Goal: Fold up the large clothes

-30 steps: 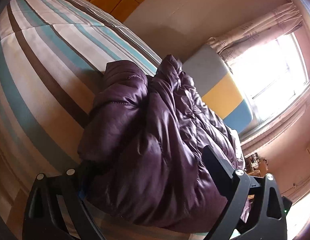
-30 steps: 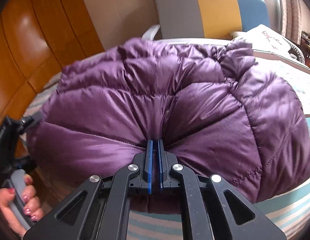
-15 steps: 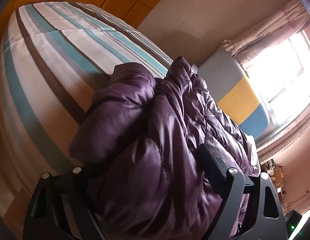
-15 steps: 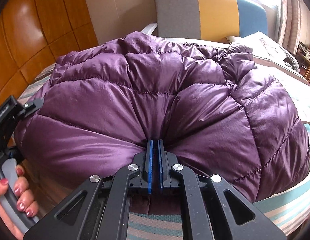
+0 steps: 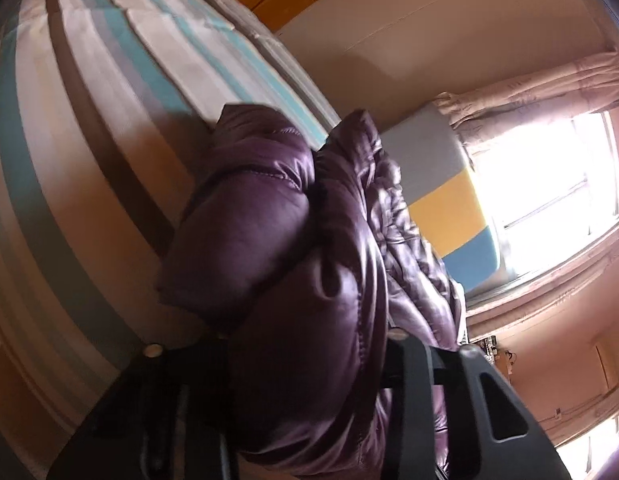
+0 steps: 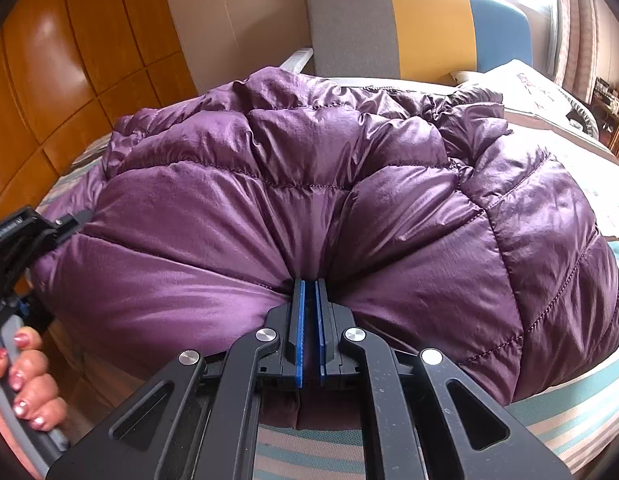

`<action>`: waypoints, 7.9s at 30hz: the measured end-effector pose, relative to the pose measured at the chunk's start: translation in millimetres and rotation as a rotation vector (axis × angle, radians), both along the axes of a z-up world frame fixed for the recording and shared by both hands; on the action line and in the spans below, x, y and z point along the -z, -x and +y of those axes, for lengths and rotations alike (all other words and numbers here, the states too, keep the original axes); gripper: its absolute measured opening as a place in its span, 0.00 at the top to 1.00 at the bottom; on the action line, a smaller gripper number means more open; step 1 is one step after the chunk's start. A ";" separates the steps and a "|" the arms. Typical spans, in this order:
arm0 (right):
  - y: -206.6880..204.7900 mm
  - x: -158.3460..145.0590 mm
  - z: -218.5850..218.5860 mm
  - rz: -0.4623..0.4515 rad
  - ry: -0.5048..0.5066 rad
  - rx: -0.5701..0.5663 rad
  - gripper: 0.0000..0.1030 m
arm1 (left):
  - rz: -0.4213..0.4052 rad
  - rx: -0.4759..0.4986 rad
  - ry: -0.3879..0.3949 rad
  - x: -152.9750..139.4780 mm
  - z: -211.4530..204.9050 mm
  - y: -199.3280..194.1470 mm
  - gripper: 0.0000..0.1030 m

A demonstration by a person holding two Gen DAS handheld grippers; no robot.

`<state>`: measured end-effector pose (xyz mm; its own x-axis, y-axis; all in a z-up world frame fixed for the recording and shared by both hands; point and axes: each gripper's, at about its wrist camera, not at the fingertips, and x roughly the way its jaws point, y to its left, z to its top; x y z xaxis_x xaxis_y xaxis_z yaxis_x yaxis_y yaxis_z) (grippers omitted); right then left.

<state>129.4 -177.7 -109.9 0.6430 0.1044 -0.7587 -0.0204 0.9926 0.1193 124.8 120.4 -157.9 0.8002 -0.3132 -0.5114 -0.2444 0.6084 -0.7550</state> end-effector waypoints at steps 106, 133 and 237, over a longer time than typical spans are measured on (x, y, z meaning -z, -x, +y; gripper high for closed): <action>76.5 -34.1 -244.9 -0.104 -0.151 0.563 0.96 | -0.506 0.802 -0.450 -137.8 -266.7 45.3 0.26; 21.8 -121.1 -173.3 -0.253 -0.068 0.267 0.96 | -0.265 0.681 -0.631 -90.1 -257.4 -57.0 0.50; -88.0 -37.6 -217.9 -0.055 0.044 0.301 0.96 | -0.028 0.655 -0.679 -73.2 -272.9 -94.4 0.02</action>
